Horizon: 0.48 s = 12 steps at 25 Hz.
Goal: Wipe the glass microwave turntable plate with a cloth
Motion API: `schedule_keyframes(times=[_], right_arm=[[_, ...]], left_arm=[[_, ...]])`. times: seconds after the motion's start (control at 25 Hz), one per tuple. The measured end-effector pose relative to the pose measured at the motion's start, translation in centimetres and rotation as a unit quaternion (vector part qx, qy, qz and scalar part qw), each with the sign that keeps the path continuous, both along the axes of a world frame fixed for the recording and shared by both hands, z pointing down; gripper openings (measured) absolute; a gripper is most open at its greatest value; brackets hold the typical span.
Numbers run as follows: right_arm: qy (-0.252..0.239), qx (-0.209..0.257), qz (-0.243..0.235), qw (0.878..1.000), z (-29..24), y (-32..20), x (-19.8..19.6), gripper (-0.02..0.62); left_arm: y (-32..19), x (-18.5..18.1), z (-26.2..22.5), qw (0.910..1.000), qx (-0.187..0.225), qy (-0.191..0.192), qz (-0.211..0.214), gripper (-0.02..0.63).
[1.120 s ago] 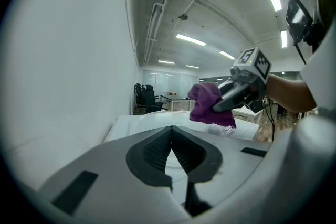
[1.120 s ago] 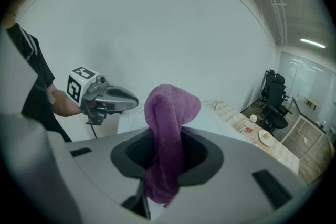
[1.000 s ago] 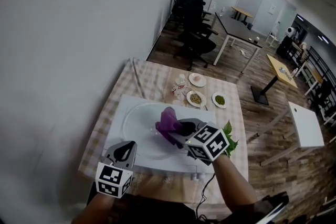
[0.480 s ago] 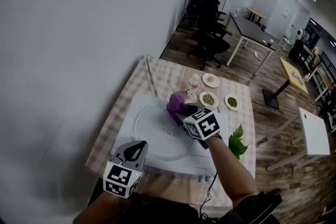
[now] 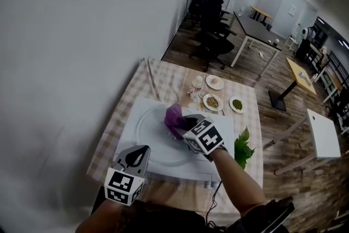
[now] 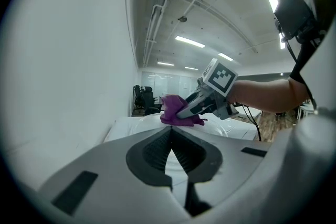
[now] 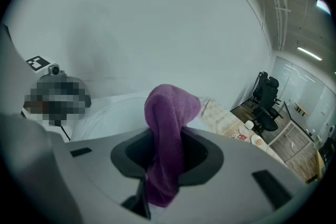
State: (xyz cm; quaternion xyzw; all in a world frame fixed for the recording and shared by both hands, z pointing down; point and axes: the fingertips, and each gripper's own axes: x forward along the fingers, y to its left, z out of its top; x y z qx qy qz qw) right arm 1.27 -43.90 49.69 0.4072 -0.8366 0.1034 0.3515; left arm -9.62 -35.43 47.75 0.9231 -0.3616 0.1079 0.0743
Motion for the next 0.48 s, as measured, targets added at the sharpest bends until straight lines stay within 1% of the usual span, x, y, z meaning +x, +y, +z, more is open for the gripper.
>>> schedule_keyframes(times=[0.36, 0.48], right_arm=[[-0.028, -0.014, -0.037, 0.999, -0.2, 4.7, -2.7, 0.118], [-0.034, -0.021, -0.053, 0.998, -0.2, 6.6, -3.7, 0.118]], left_arm=[[-0.9, -1.1, -0.6, 0.9997, -0.009, 0.022, -0.009, 0.009], [-0.8, -1.0, -0.6, 0.9997, -0.007, 0.020, -0.009, 0.009]])
